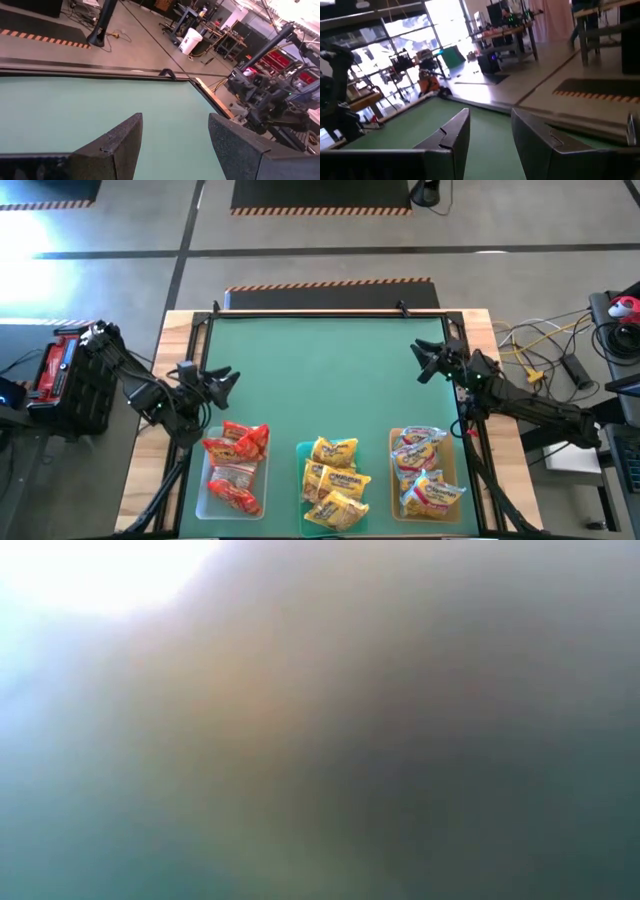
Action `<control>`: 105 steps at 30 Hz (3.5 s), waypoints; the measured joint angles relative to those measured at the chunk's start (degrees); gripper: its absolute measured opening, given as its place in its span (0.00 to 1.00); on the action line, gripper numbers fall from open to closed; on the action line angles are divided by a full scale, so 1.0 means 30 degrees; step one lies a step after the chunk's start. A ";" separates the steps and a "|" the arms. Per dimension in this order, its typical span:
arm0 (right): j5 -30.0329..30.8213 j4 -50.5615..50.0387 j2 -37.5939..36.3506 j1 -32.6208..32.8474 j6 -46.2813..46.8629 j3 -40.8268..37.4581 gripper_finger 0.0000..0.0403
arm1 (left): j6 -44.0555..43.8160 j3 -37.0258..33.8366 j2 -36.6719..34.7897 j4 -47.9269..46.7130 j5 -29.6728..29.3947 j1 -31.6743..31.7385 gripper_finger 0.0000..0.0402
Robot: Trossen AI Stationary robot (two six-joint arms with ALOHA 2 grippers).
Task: Sort Maruchan noodles
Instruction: Return to Home Position
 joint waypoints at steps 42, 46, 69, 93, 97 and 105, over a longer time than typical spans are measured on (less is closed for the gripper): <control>0.0172 -0.1760 0.0029 0.0000 -0.0526 -0.0851 0.33 | 1.6721 -0.1084 0.2663 0.7181 0.8527 0.2022 0.52; 0.0167 -0.1760 0.0029 0.0000 -0.0526 -0.0858 0.33 | 2.0440 -0.2652 0.0649 1.0071 0.9760 0.3745 0.52; 0.0172 -0.1753 0.0029 0.0000 -0.0526 -0.0866 0.33 | 3.0514 -1.1191 -0.9383 2.4441 2.5339 2.1894 0.52; 0.0172 -0.1756 0.0034 0.0000 -0.0526 -0.0844 0.33 | 2.9667 -1.3545 -1.5069 2.1762 2.6518 2.4560 0.52; 0.0172 -0.1753 0.0035 0.0000 -0.0533 -0.0844 0.33 | 2.8926 -1.3882 -1.5875 2.1776 2.6512 2.4560 0.52; 0.0172 -0.1753 0.0036 0.0000 -0.0526 -0.0836 0.33 | 2.8399 -1.4074 -1.6094 2.1790 2.6476 2.4553 0.52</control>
